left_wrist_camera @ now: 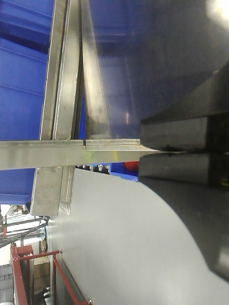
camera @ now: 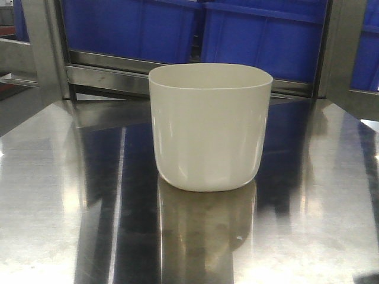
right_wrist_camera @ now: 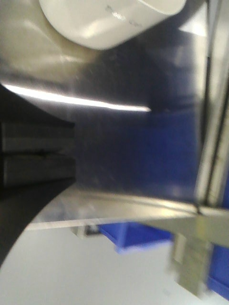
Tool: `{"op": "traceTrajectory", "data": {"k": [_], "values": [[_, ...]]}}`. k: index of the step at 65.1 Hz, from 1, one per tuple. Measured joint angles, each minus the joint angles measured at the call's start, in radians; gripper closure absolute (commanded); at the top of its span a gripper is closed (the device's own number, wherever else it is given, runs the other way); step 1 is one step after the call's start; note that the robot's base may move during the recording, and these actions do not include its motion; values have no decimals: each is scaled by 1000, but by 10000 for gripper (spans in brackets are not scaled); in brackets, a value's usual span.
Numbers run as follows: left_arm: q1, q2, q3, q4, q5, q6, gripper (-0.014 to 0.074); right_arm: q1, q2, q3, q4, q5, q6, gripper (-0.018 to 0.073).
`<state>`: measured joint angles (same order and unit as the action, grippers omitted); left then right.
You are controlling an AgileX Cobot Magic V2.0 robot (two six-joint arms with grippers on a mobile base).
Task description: Move white bin to right shelf second layer
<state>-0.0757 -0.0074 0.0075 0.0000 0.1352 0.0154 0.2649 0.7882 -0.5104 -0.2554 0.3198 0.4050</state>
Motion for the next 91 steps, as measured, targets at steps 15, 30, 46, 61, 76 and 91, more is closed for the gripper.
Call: {"op": "traceTrajectory", "data": {"k": [15, 30, 46, 61, 76, 91], "values": [[0, 0, 0, 0, 0, 0, 512, 175, 289, -191, -55, 234, 232, 130], [0, 0, 0, 0, 0, 0, 512, 309, 483, -483, -61, 444, 287, 124], [0, 0, 0, 0, 0, 0, 512, 341, 622, -749, -47, 691, 289, 124], [0, 0, 0, 0, 0, 0, 512, 343, 747, -928, 28, 798, 291, 124], [0, 0, 0, 0, 0, 0, 512, 343, 845, -1006, 66, 817, 291, 124], [0, 0, 0, 0, 0, 0, 512, 342, 918, -1008, 70, 794, 292, 125]]}}
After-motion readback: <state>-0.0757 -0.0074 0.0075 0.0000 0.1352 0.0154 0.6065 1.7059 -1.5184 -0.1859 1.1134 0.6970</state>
